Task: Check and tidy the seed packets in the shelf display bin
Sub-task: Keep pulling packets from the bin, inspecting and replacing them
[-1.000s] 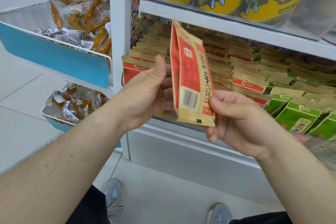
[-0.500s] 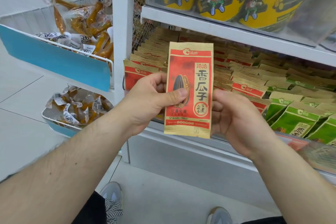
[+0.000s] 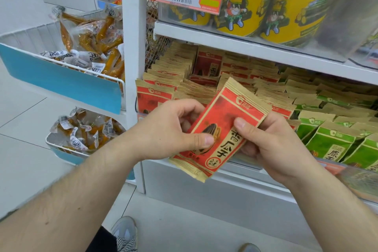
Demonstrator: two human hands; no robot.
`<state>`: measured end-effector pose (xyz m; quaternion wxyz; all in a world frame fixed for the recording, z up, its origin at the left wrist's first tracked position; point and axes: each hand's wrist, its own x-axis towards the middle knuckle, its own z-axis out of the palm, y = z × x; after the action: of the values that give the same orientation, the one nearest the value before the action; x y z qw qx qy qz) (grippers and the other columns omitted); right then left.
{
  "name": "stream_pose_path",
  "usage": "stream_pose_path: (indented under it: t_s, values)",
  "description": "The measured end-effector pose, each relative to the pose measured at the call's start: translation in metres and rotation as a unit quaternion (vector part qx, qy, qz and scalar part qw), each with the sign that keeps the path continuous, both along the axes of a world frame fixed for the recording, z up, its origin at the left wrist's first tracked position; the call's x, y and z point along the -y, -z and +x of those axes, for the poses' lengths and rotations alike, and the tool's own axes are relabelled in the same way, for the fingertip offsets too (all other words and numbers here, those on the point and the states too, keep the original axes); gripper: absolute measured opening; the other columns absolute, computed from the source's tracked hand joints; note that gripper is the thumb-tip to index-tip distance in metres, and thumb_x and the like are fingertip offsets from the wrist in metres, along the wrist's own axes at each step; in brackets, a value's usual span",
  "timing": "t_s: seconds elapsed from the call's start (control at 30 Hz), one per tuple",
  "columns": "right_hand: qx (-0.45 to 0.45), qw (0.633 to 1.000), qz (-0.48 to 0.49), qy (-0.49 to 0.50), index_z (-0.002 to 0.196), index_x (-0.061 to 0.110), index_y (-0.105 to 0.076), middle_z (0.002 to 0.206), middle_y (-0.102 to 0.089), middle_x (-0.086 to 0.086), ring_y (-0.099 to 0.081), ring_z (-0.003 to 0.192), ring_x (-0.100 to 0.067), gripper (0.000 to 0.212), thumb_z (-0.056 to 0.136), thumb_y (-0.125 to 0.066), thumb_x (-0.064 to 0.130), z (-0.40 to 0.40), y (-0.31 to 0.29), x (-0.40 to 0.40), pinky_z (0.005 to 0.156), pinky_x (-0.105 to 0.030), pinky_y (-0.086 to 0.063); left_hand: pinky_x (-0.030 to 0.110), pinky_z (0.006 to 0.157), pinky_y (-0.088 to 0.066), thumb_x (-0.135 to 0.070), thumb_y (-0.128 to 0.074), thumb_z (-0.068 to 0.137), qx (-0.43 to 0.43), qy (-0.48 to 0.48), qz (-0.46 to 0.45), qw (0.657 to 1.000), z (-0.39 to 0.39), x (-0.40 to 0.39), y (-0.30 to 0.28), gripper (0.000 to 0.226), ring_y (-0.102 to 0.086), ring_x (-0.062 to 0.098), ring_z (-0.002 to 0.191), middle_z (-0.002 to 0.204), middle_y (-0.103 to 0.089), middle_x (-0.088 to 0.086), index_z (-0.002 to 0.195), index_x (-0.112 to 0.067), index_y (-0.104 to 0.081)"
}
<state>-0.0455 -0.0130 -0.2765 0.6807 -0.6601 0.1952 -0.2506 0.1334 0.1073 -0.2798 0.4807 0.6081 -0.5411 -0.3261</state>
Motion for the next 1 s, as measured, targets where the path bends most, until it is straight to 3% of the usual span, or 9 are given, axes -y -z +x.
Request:
stream_pose_path:
  t_s: [0.1,0.2,0.3,0.4,0.5,0.6,0.7,0.83,1.0]
  values:
    - [-0.014,0.999,-0.042,0.001,0.074,0.024,-0.071,0.058,-0.061,0.007,-0.042,0.045,-0.007,0.011,0.079,-0.075,0.032,-0.005,0.001,0.003,0.055,-0.030,-0.037,0.026,0.069,-0.056,-0.066,-0.059,0.077,0.085,-0.086,-0.073,0.990,0.006,0.005,-0.007,0.041,-0.066,0.013,0.079,0.085,-0.070,-0.004,0.087,-0.028,-0.070]
    - [-0.021,0.999,-0.044,0.017,0.069,0.028,-0.073,0.062,-0.065,0.004,-0.042,0.044,-0.007,0.012,0.076,-0.065,0.023,-0.008,0.000,0.004,0.046,-0.022,-0.036,0.024,0.068,-0.045,-0.053,-0.051,0.090,0.189,-0.178,-0.122,0.958,0.012,0.018,-0.023,0.035,-0.058,0.008,0.080,0.082,-0.064,-0.004,0.084,-0.023,-0.067]
    - [-0.024,0.998,-0.046,0.021,0.071,0.027,-0.074,0.065,-0.067,0.000,-0.041,0.043,-0.009,0.009,0.073,-0.067,0.024,-0.011,0.000,0.007,0.043,-0.019,-0.036,0.033,0.085,-0.045,-0.045,-0.049,0.093,0.363,-0.185,-0.041,0.912,0.021,0.042,-0.039,0.020,-0.054,0.010,0.097,0.097,-0.060,-0.011,0.089,-0.031,-0.062]
    - [-0.029,0.997,-0.072,0.011,0.076,0.031,-0.075,0.071,-0.070,0.000,-0.044,0.049,-0.012,0.009,0.079,-0.076,0.023,-0.014,0.003,0.011,0.044,-0.020,-0.037,0.043,0.093,-0.046,-0.046,-0.038,0.099,0.440,-0.133,0.034,0.887,0.035,0.070,-0.046,0.039,-0.055,0.021,0.106,0.109,-0.062,0.000,0.100,-0.019,-0.066]
    - [-0.030,0.996,-0.080,0.005,0.082,0.034,-0.076,0.078,-0.073,0.000,-0.045,0.057,-0.023,0.013,0.077,-0.066,0.027,-0.018,0.005,0.012,0.045,-0.022,-0.038,0.046,0.100,-0.040,-0.047,-0.023,0.102,0.500,-0.089,0.141,0.850,0.041,0.098,-0.051,0.056,-0.053,0.030,0.113,0.118,-0.062,0.009,0.109,-0.012,-0.065]
    - [-0.035,0.996,-0.087,0.006,0.086,0.036,-0.076,0.085,-0.074,-0.002,-0.046,0.063,-0.028,0.015,0.077,-0.066,0.028,-0.021,0.006,0.014,0.046,-0.024,-0.039,0.047,0.112,-0.026,-0.047,-0.021,0.102,0.518,-0.075,0.232,0.820,0.045,0.122,-0.050,0.056,-0.040,0.031,0.133,0.144,-0.049,0.010,0.130,-0.014,-0.058]
    - [-0.029,0.995,-0.094,0.014,0.081,0.036,-0.076,0.079,-0.073,0.000,-0.047,0.057,-0.025,0.014,0.077,-0.066,0.027,-0.023,0.005,0.015,0.045,-0.023,-0.039,0.047,0.117,-0.017,-0.054,-0.020,0.099,0.519,-0.069,0.285,0.803,0.047,0.138,-0.047,0.063,-0.030,0.029,0.141,0.153,-0.038,0.011,0.140,-0.017,-0.050]
    - [-0.026,0.995,-0.095,0.011,0.081,0.034,-0.076,0.079,-0.073,-0.001,-0.047,0.056,-0.023,0.014,0.078,-0.066,0.026,-0.024,0.005,0.016,0.044,-0.021,-0.039,0.049,0.119,-0.002,-0.067,-0.019,0.094,0.460,-0.091,0.328,0.820,0.043,0.146,-0.047,0.072,-0.016,0.029,0.148,0.160,-0.025,0.009,0.149,-0.024,-0.038]
    - [-0.012,0.996,-0.093,0.010,0.075,0.033,-0.076,0.075,-0.073,0.001,-0.048,0.048,-0.018,0.014,0.077,-0.065,0.024,-0.026,0.002,0.017,0.043,-0.020,-0.039,0.055,0.117,0.006,-0.061,-0.011,0.099,0.510,-0.092,0.305,0.799,0.039,0.138,-0.045,0.071,-0.027,0.028,0.144,0.150,-0.042,0.010,0.139,-0.019,-0.052]
